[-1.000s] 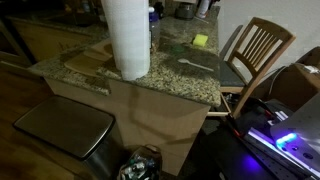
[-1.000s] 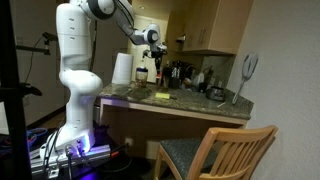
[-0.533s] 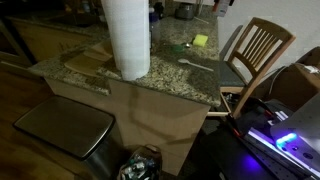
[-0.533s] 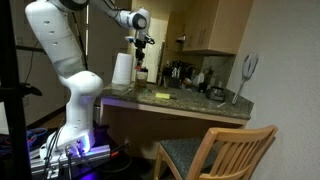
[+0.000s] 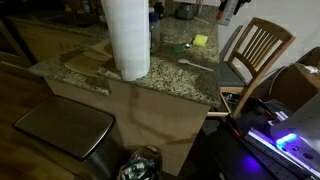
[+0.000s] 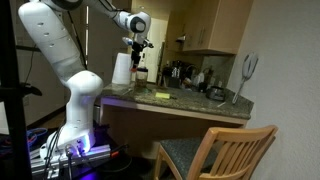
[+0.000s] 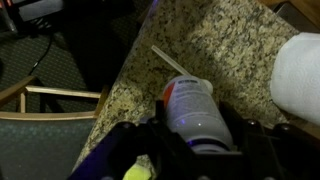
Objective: Move the bottle to the left
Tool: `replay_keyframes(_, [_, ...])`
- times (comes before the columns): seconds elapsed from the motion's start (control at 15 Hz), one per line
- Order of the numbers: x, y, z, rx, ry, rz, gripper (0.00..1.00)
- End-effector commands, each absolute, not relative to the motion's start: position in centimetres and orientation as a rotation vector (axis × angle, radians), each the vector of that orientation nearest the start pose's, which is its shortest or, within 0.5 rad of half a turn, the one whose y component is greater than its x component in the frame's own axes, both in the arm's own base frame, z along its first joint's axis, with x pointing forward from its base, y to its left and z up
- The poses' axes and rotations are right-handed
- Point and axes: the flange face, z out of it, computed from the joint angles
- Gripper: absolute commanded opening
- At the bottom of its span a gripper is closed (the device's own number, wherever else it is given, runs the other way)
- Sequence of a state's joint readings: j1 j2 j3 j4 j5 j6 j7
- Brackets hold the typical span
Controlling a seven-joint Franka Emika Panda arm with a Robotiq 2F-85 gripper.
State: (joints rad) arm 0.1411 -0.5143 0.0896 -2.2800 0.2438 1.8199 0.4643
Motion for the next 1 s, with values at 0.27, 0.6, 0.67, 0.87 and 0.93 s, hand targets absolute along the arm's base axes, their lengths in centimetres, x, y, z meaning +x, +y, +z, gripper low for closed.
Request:
replay_keyframes(0.27, [33.8, 26.3, 46.8, -3.100, -0.097, -0.002, 0.31])
replay_keyframes(0.6, [33.1, 29.4, 45.1, -3.103, -0.115, -0.121, 0.56])
replay_keyframes(0.67, [33.3, 29.5, 44.8, -3.104, -0.119, -0.119, 0.31])
replay_keyframes(0.87, [34.1, 30.4, 40.9, -3.108, -0.099, -0.117, 0.31])
replay_keyframes(0.93, [34.5, 31.2, 39.8, -3.093, -0.092, -0.134, 0.31])
